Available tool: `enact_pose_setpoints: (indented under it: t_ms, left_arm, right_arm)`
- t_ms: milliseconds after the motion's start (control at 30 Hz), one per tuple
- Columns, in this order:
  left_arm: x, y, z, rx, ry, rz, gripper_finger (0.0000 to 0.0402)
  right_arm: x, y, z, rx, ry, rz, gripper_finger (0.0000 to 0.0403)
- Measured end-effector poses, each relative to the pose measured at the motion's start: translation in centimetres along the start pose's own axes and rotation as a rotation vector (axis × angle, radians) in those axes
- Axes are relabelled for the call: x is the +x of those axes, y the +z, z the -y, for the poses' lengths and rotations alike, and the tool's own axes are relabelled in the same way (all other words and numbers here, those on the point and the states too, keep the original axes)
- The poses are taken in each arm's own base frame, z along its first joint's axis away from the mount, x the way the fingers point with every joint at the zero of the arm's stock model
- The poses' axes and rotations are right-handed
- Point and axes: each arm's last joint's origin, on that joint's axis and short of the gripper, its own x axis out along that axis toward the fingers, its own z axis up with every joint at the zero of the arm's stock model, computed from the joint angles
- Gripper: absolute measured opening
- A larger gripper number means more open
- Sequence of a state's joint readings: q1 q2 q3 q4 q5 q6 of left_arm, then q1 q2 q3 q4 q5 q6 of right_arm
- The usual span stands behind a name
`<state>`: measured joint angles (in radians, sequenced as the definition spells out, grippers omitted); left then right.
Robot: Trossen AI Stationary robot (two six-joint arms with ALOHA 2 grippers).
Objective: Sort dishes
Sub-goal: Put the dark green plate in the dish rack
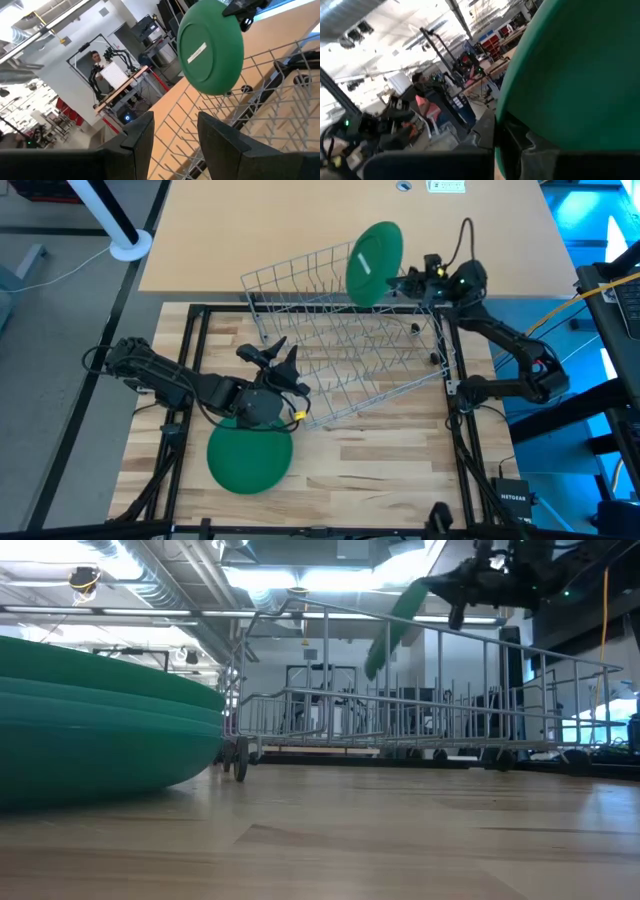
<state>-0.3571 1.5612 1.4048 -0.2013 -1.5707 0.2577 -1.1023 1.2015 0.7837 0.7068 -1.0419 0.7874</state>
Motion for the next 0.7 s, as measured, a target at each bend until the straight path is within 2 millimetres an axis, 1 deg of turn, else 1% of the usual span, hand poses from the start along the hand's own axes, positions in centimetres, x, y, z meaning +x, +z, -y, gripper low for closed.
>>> enact_pose_setpoints:
  t_ms: [167, 300, 433, 567, 700]
  left_arm:
    - [0.3, 0.0, 0.0, -0.026, 0.009, -0.006, 0.0143]
    - [0.6, -0.1, 0.0, -0.040, 0.016, -0.011, 0.0143]
    - [0.8, -0.1, 0.0, -0.056, 0.021, -0.014, 0.0143]
    - [0.8, -0.1, 0.0, -0.057, 0.020, -0.013, 0.0143]
    - [0.8, -0.1, 0.0, -0.066, 0.021, -0.013, 0.0143]
  right_arm:
    - [-2.2, 0.7, 0.7, -0.085, 0.020, -0.055, 0.0009]
    - [-3.1, 0.9, 1.4, -0.126, 0.010, -0.066, 0.0009]
    - [-3.4, 0.6, 2.7, -0.151, -0.007, -0.075, 0.0009]
    - [-3.3, 0.1, 3.9, -0.180, -0.011, -0.087, 0.0009]
    - [-3.2, -0.3, 4.7, -0.210, 0.018, -0.116, 0.0009]
